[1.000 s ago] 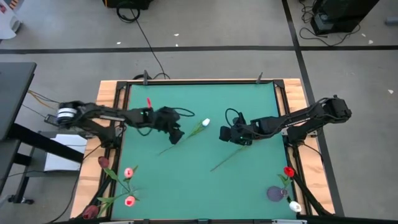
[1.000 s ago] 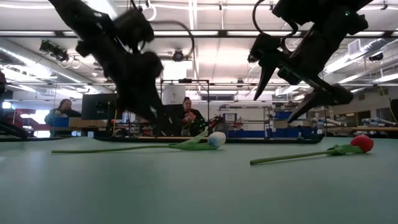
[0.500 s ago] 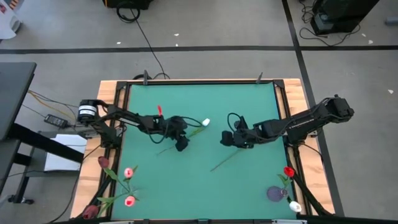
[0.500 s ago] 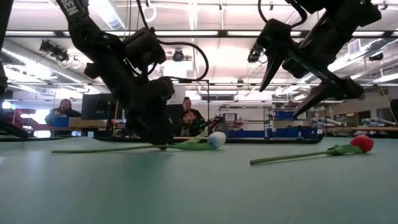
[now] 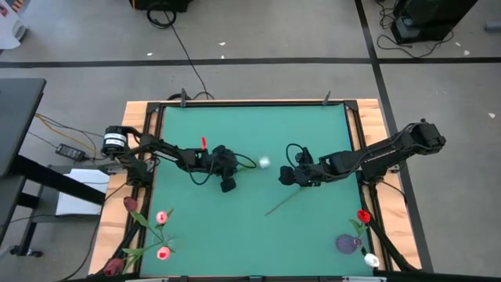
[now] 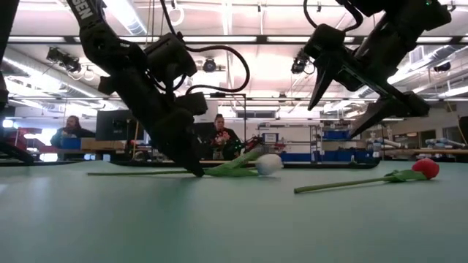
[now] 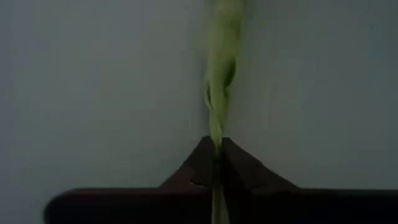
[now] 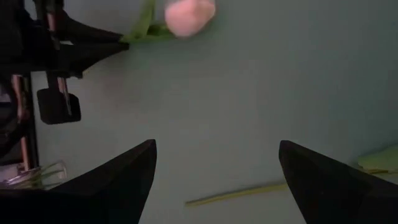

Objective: Sort flowers into vase by color
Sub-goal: Put the white flower into the violet vase

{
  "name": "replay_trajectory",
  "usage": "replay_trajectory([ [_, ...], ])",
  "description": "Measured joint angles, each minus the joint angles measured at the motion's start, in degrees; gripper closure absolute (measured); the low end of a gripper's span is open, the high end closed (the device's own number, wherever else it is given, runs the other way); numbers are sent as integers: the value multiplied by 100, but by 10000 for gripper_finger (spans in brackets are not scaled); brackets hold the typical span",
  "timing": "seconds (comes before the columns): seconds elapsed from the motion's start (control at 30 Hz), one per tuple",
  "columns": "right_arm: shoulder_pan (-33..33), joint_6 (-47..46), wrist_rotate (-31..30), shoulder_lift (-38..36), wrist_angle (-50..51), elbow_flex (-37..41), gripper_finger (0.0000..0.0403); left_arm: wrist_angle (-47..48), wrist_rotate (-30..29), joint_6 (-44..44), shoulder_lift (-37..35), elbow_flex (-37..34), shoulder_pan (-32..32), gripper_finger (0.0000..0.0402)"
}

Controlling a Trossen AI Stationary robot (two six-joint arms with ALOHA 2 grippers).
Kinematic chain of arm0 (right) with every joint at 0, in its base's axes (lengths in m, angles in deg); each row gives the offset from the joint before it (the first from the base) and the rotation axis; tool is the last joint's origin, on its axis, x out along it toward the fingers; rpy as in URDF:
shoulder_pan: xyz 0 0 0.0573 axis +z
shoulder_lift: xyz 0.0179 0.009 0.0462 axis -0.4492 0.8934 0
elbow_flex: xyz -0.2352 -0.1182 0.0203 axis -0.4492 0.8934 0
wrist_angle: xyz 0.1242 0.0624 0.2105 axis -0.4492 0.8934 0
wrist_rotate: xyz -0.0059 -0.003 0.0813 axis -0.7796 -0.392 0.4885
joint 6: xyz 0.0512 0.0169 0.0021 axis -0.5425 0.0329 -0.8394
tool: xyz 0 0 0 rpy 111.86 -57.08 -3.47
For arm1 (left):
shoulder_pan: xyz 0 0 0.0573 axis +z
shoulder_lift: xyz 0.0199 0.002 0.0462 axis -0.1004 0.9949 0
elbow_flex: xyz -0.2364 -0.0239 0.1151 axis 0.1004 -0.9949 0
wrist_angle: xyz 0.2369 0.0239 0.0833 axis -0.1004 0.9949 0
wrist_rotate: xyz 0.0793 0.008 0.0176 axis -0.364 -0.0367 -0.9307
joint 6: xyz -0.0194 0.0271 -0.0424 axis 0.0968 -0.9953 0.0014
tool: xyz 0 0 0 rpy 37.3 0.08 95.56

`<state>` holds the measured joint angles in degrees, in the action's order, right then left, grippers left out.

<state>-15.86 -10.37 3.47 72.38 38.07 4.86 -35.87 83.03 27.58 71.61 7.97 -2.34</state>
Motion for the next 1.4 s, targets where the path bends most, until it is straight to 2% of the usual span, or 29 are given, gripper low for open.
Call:
replay_trajectory([
  [0.07,0,44,-82,-2,-98,1,57,66,42,239,-130,-23,-1,389],
  [0.17,0,209,-376,-118,-378,1,57,40,102,536,-461,-45,2,389],
  [0.27,0,778,-853,-431,-883,1,57,-87,98,979,-1009,-31,123,389],
  [0.33,0,1507,-1202,-725,-1302,1,57,-199,67,1397,-1403,-38,276,389],
  [0.47,-43,3435,-1635,-1213,-2151,1,57,-1526,38,1970,-2126,-32,583,389],
  [0.6,-175,5350,-1630,-1332,-3298,1,57,-3115,47,2025,-2245,-19,663,389],
  [0.7,-297,6249,-1507,-1190,-4390,-7,57,-3583,44,2050,-2098,-17,541,390],
  [0.8,-447,6398,-1461,-973,-4899,-8,57,-3831,39,2066,-1846,-25,355,390],
  [0.93,-655,6051,-1324,-705,-4867,-1,57,-4690,-23,2068,-1582,6,212,390],
  [1.13,-801,5878,-905,-488,-5129,1,62,-4535,-67,1882,-1300,425,34,390],
  [1.27,-807,6007,-863,-479,-5254,1,94,-4228,-56,1635,-1216,649,-43,390],
  [1.4,-838,6025,-905,-479,-5362,1,145,-4070,-56,1551,-1227,807,-55,390],
])
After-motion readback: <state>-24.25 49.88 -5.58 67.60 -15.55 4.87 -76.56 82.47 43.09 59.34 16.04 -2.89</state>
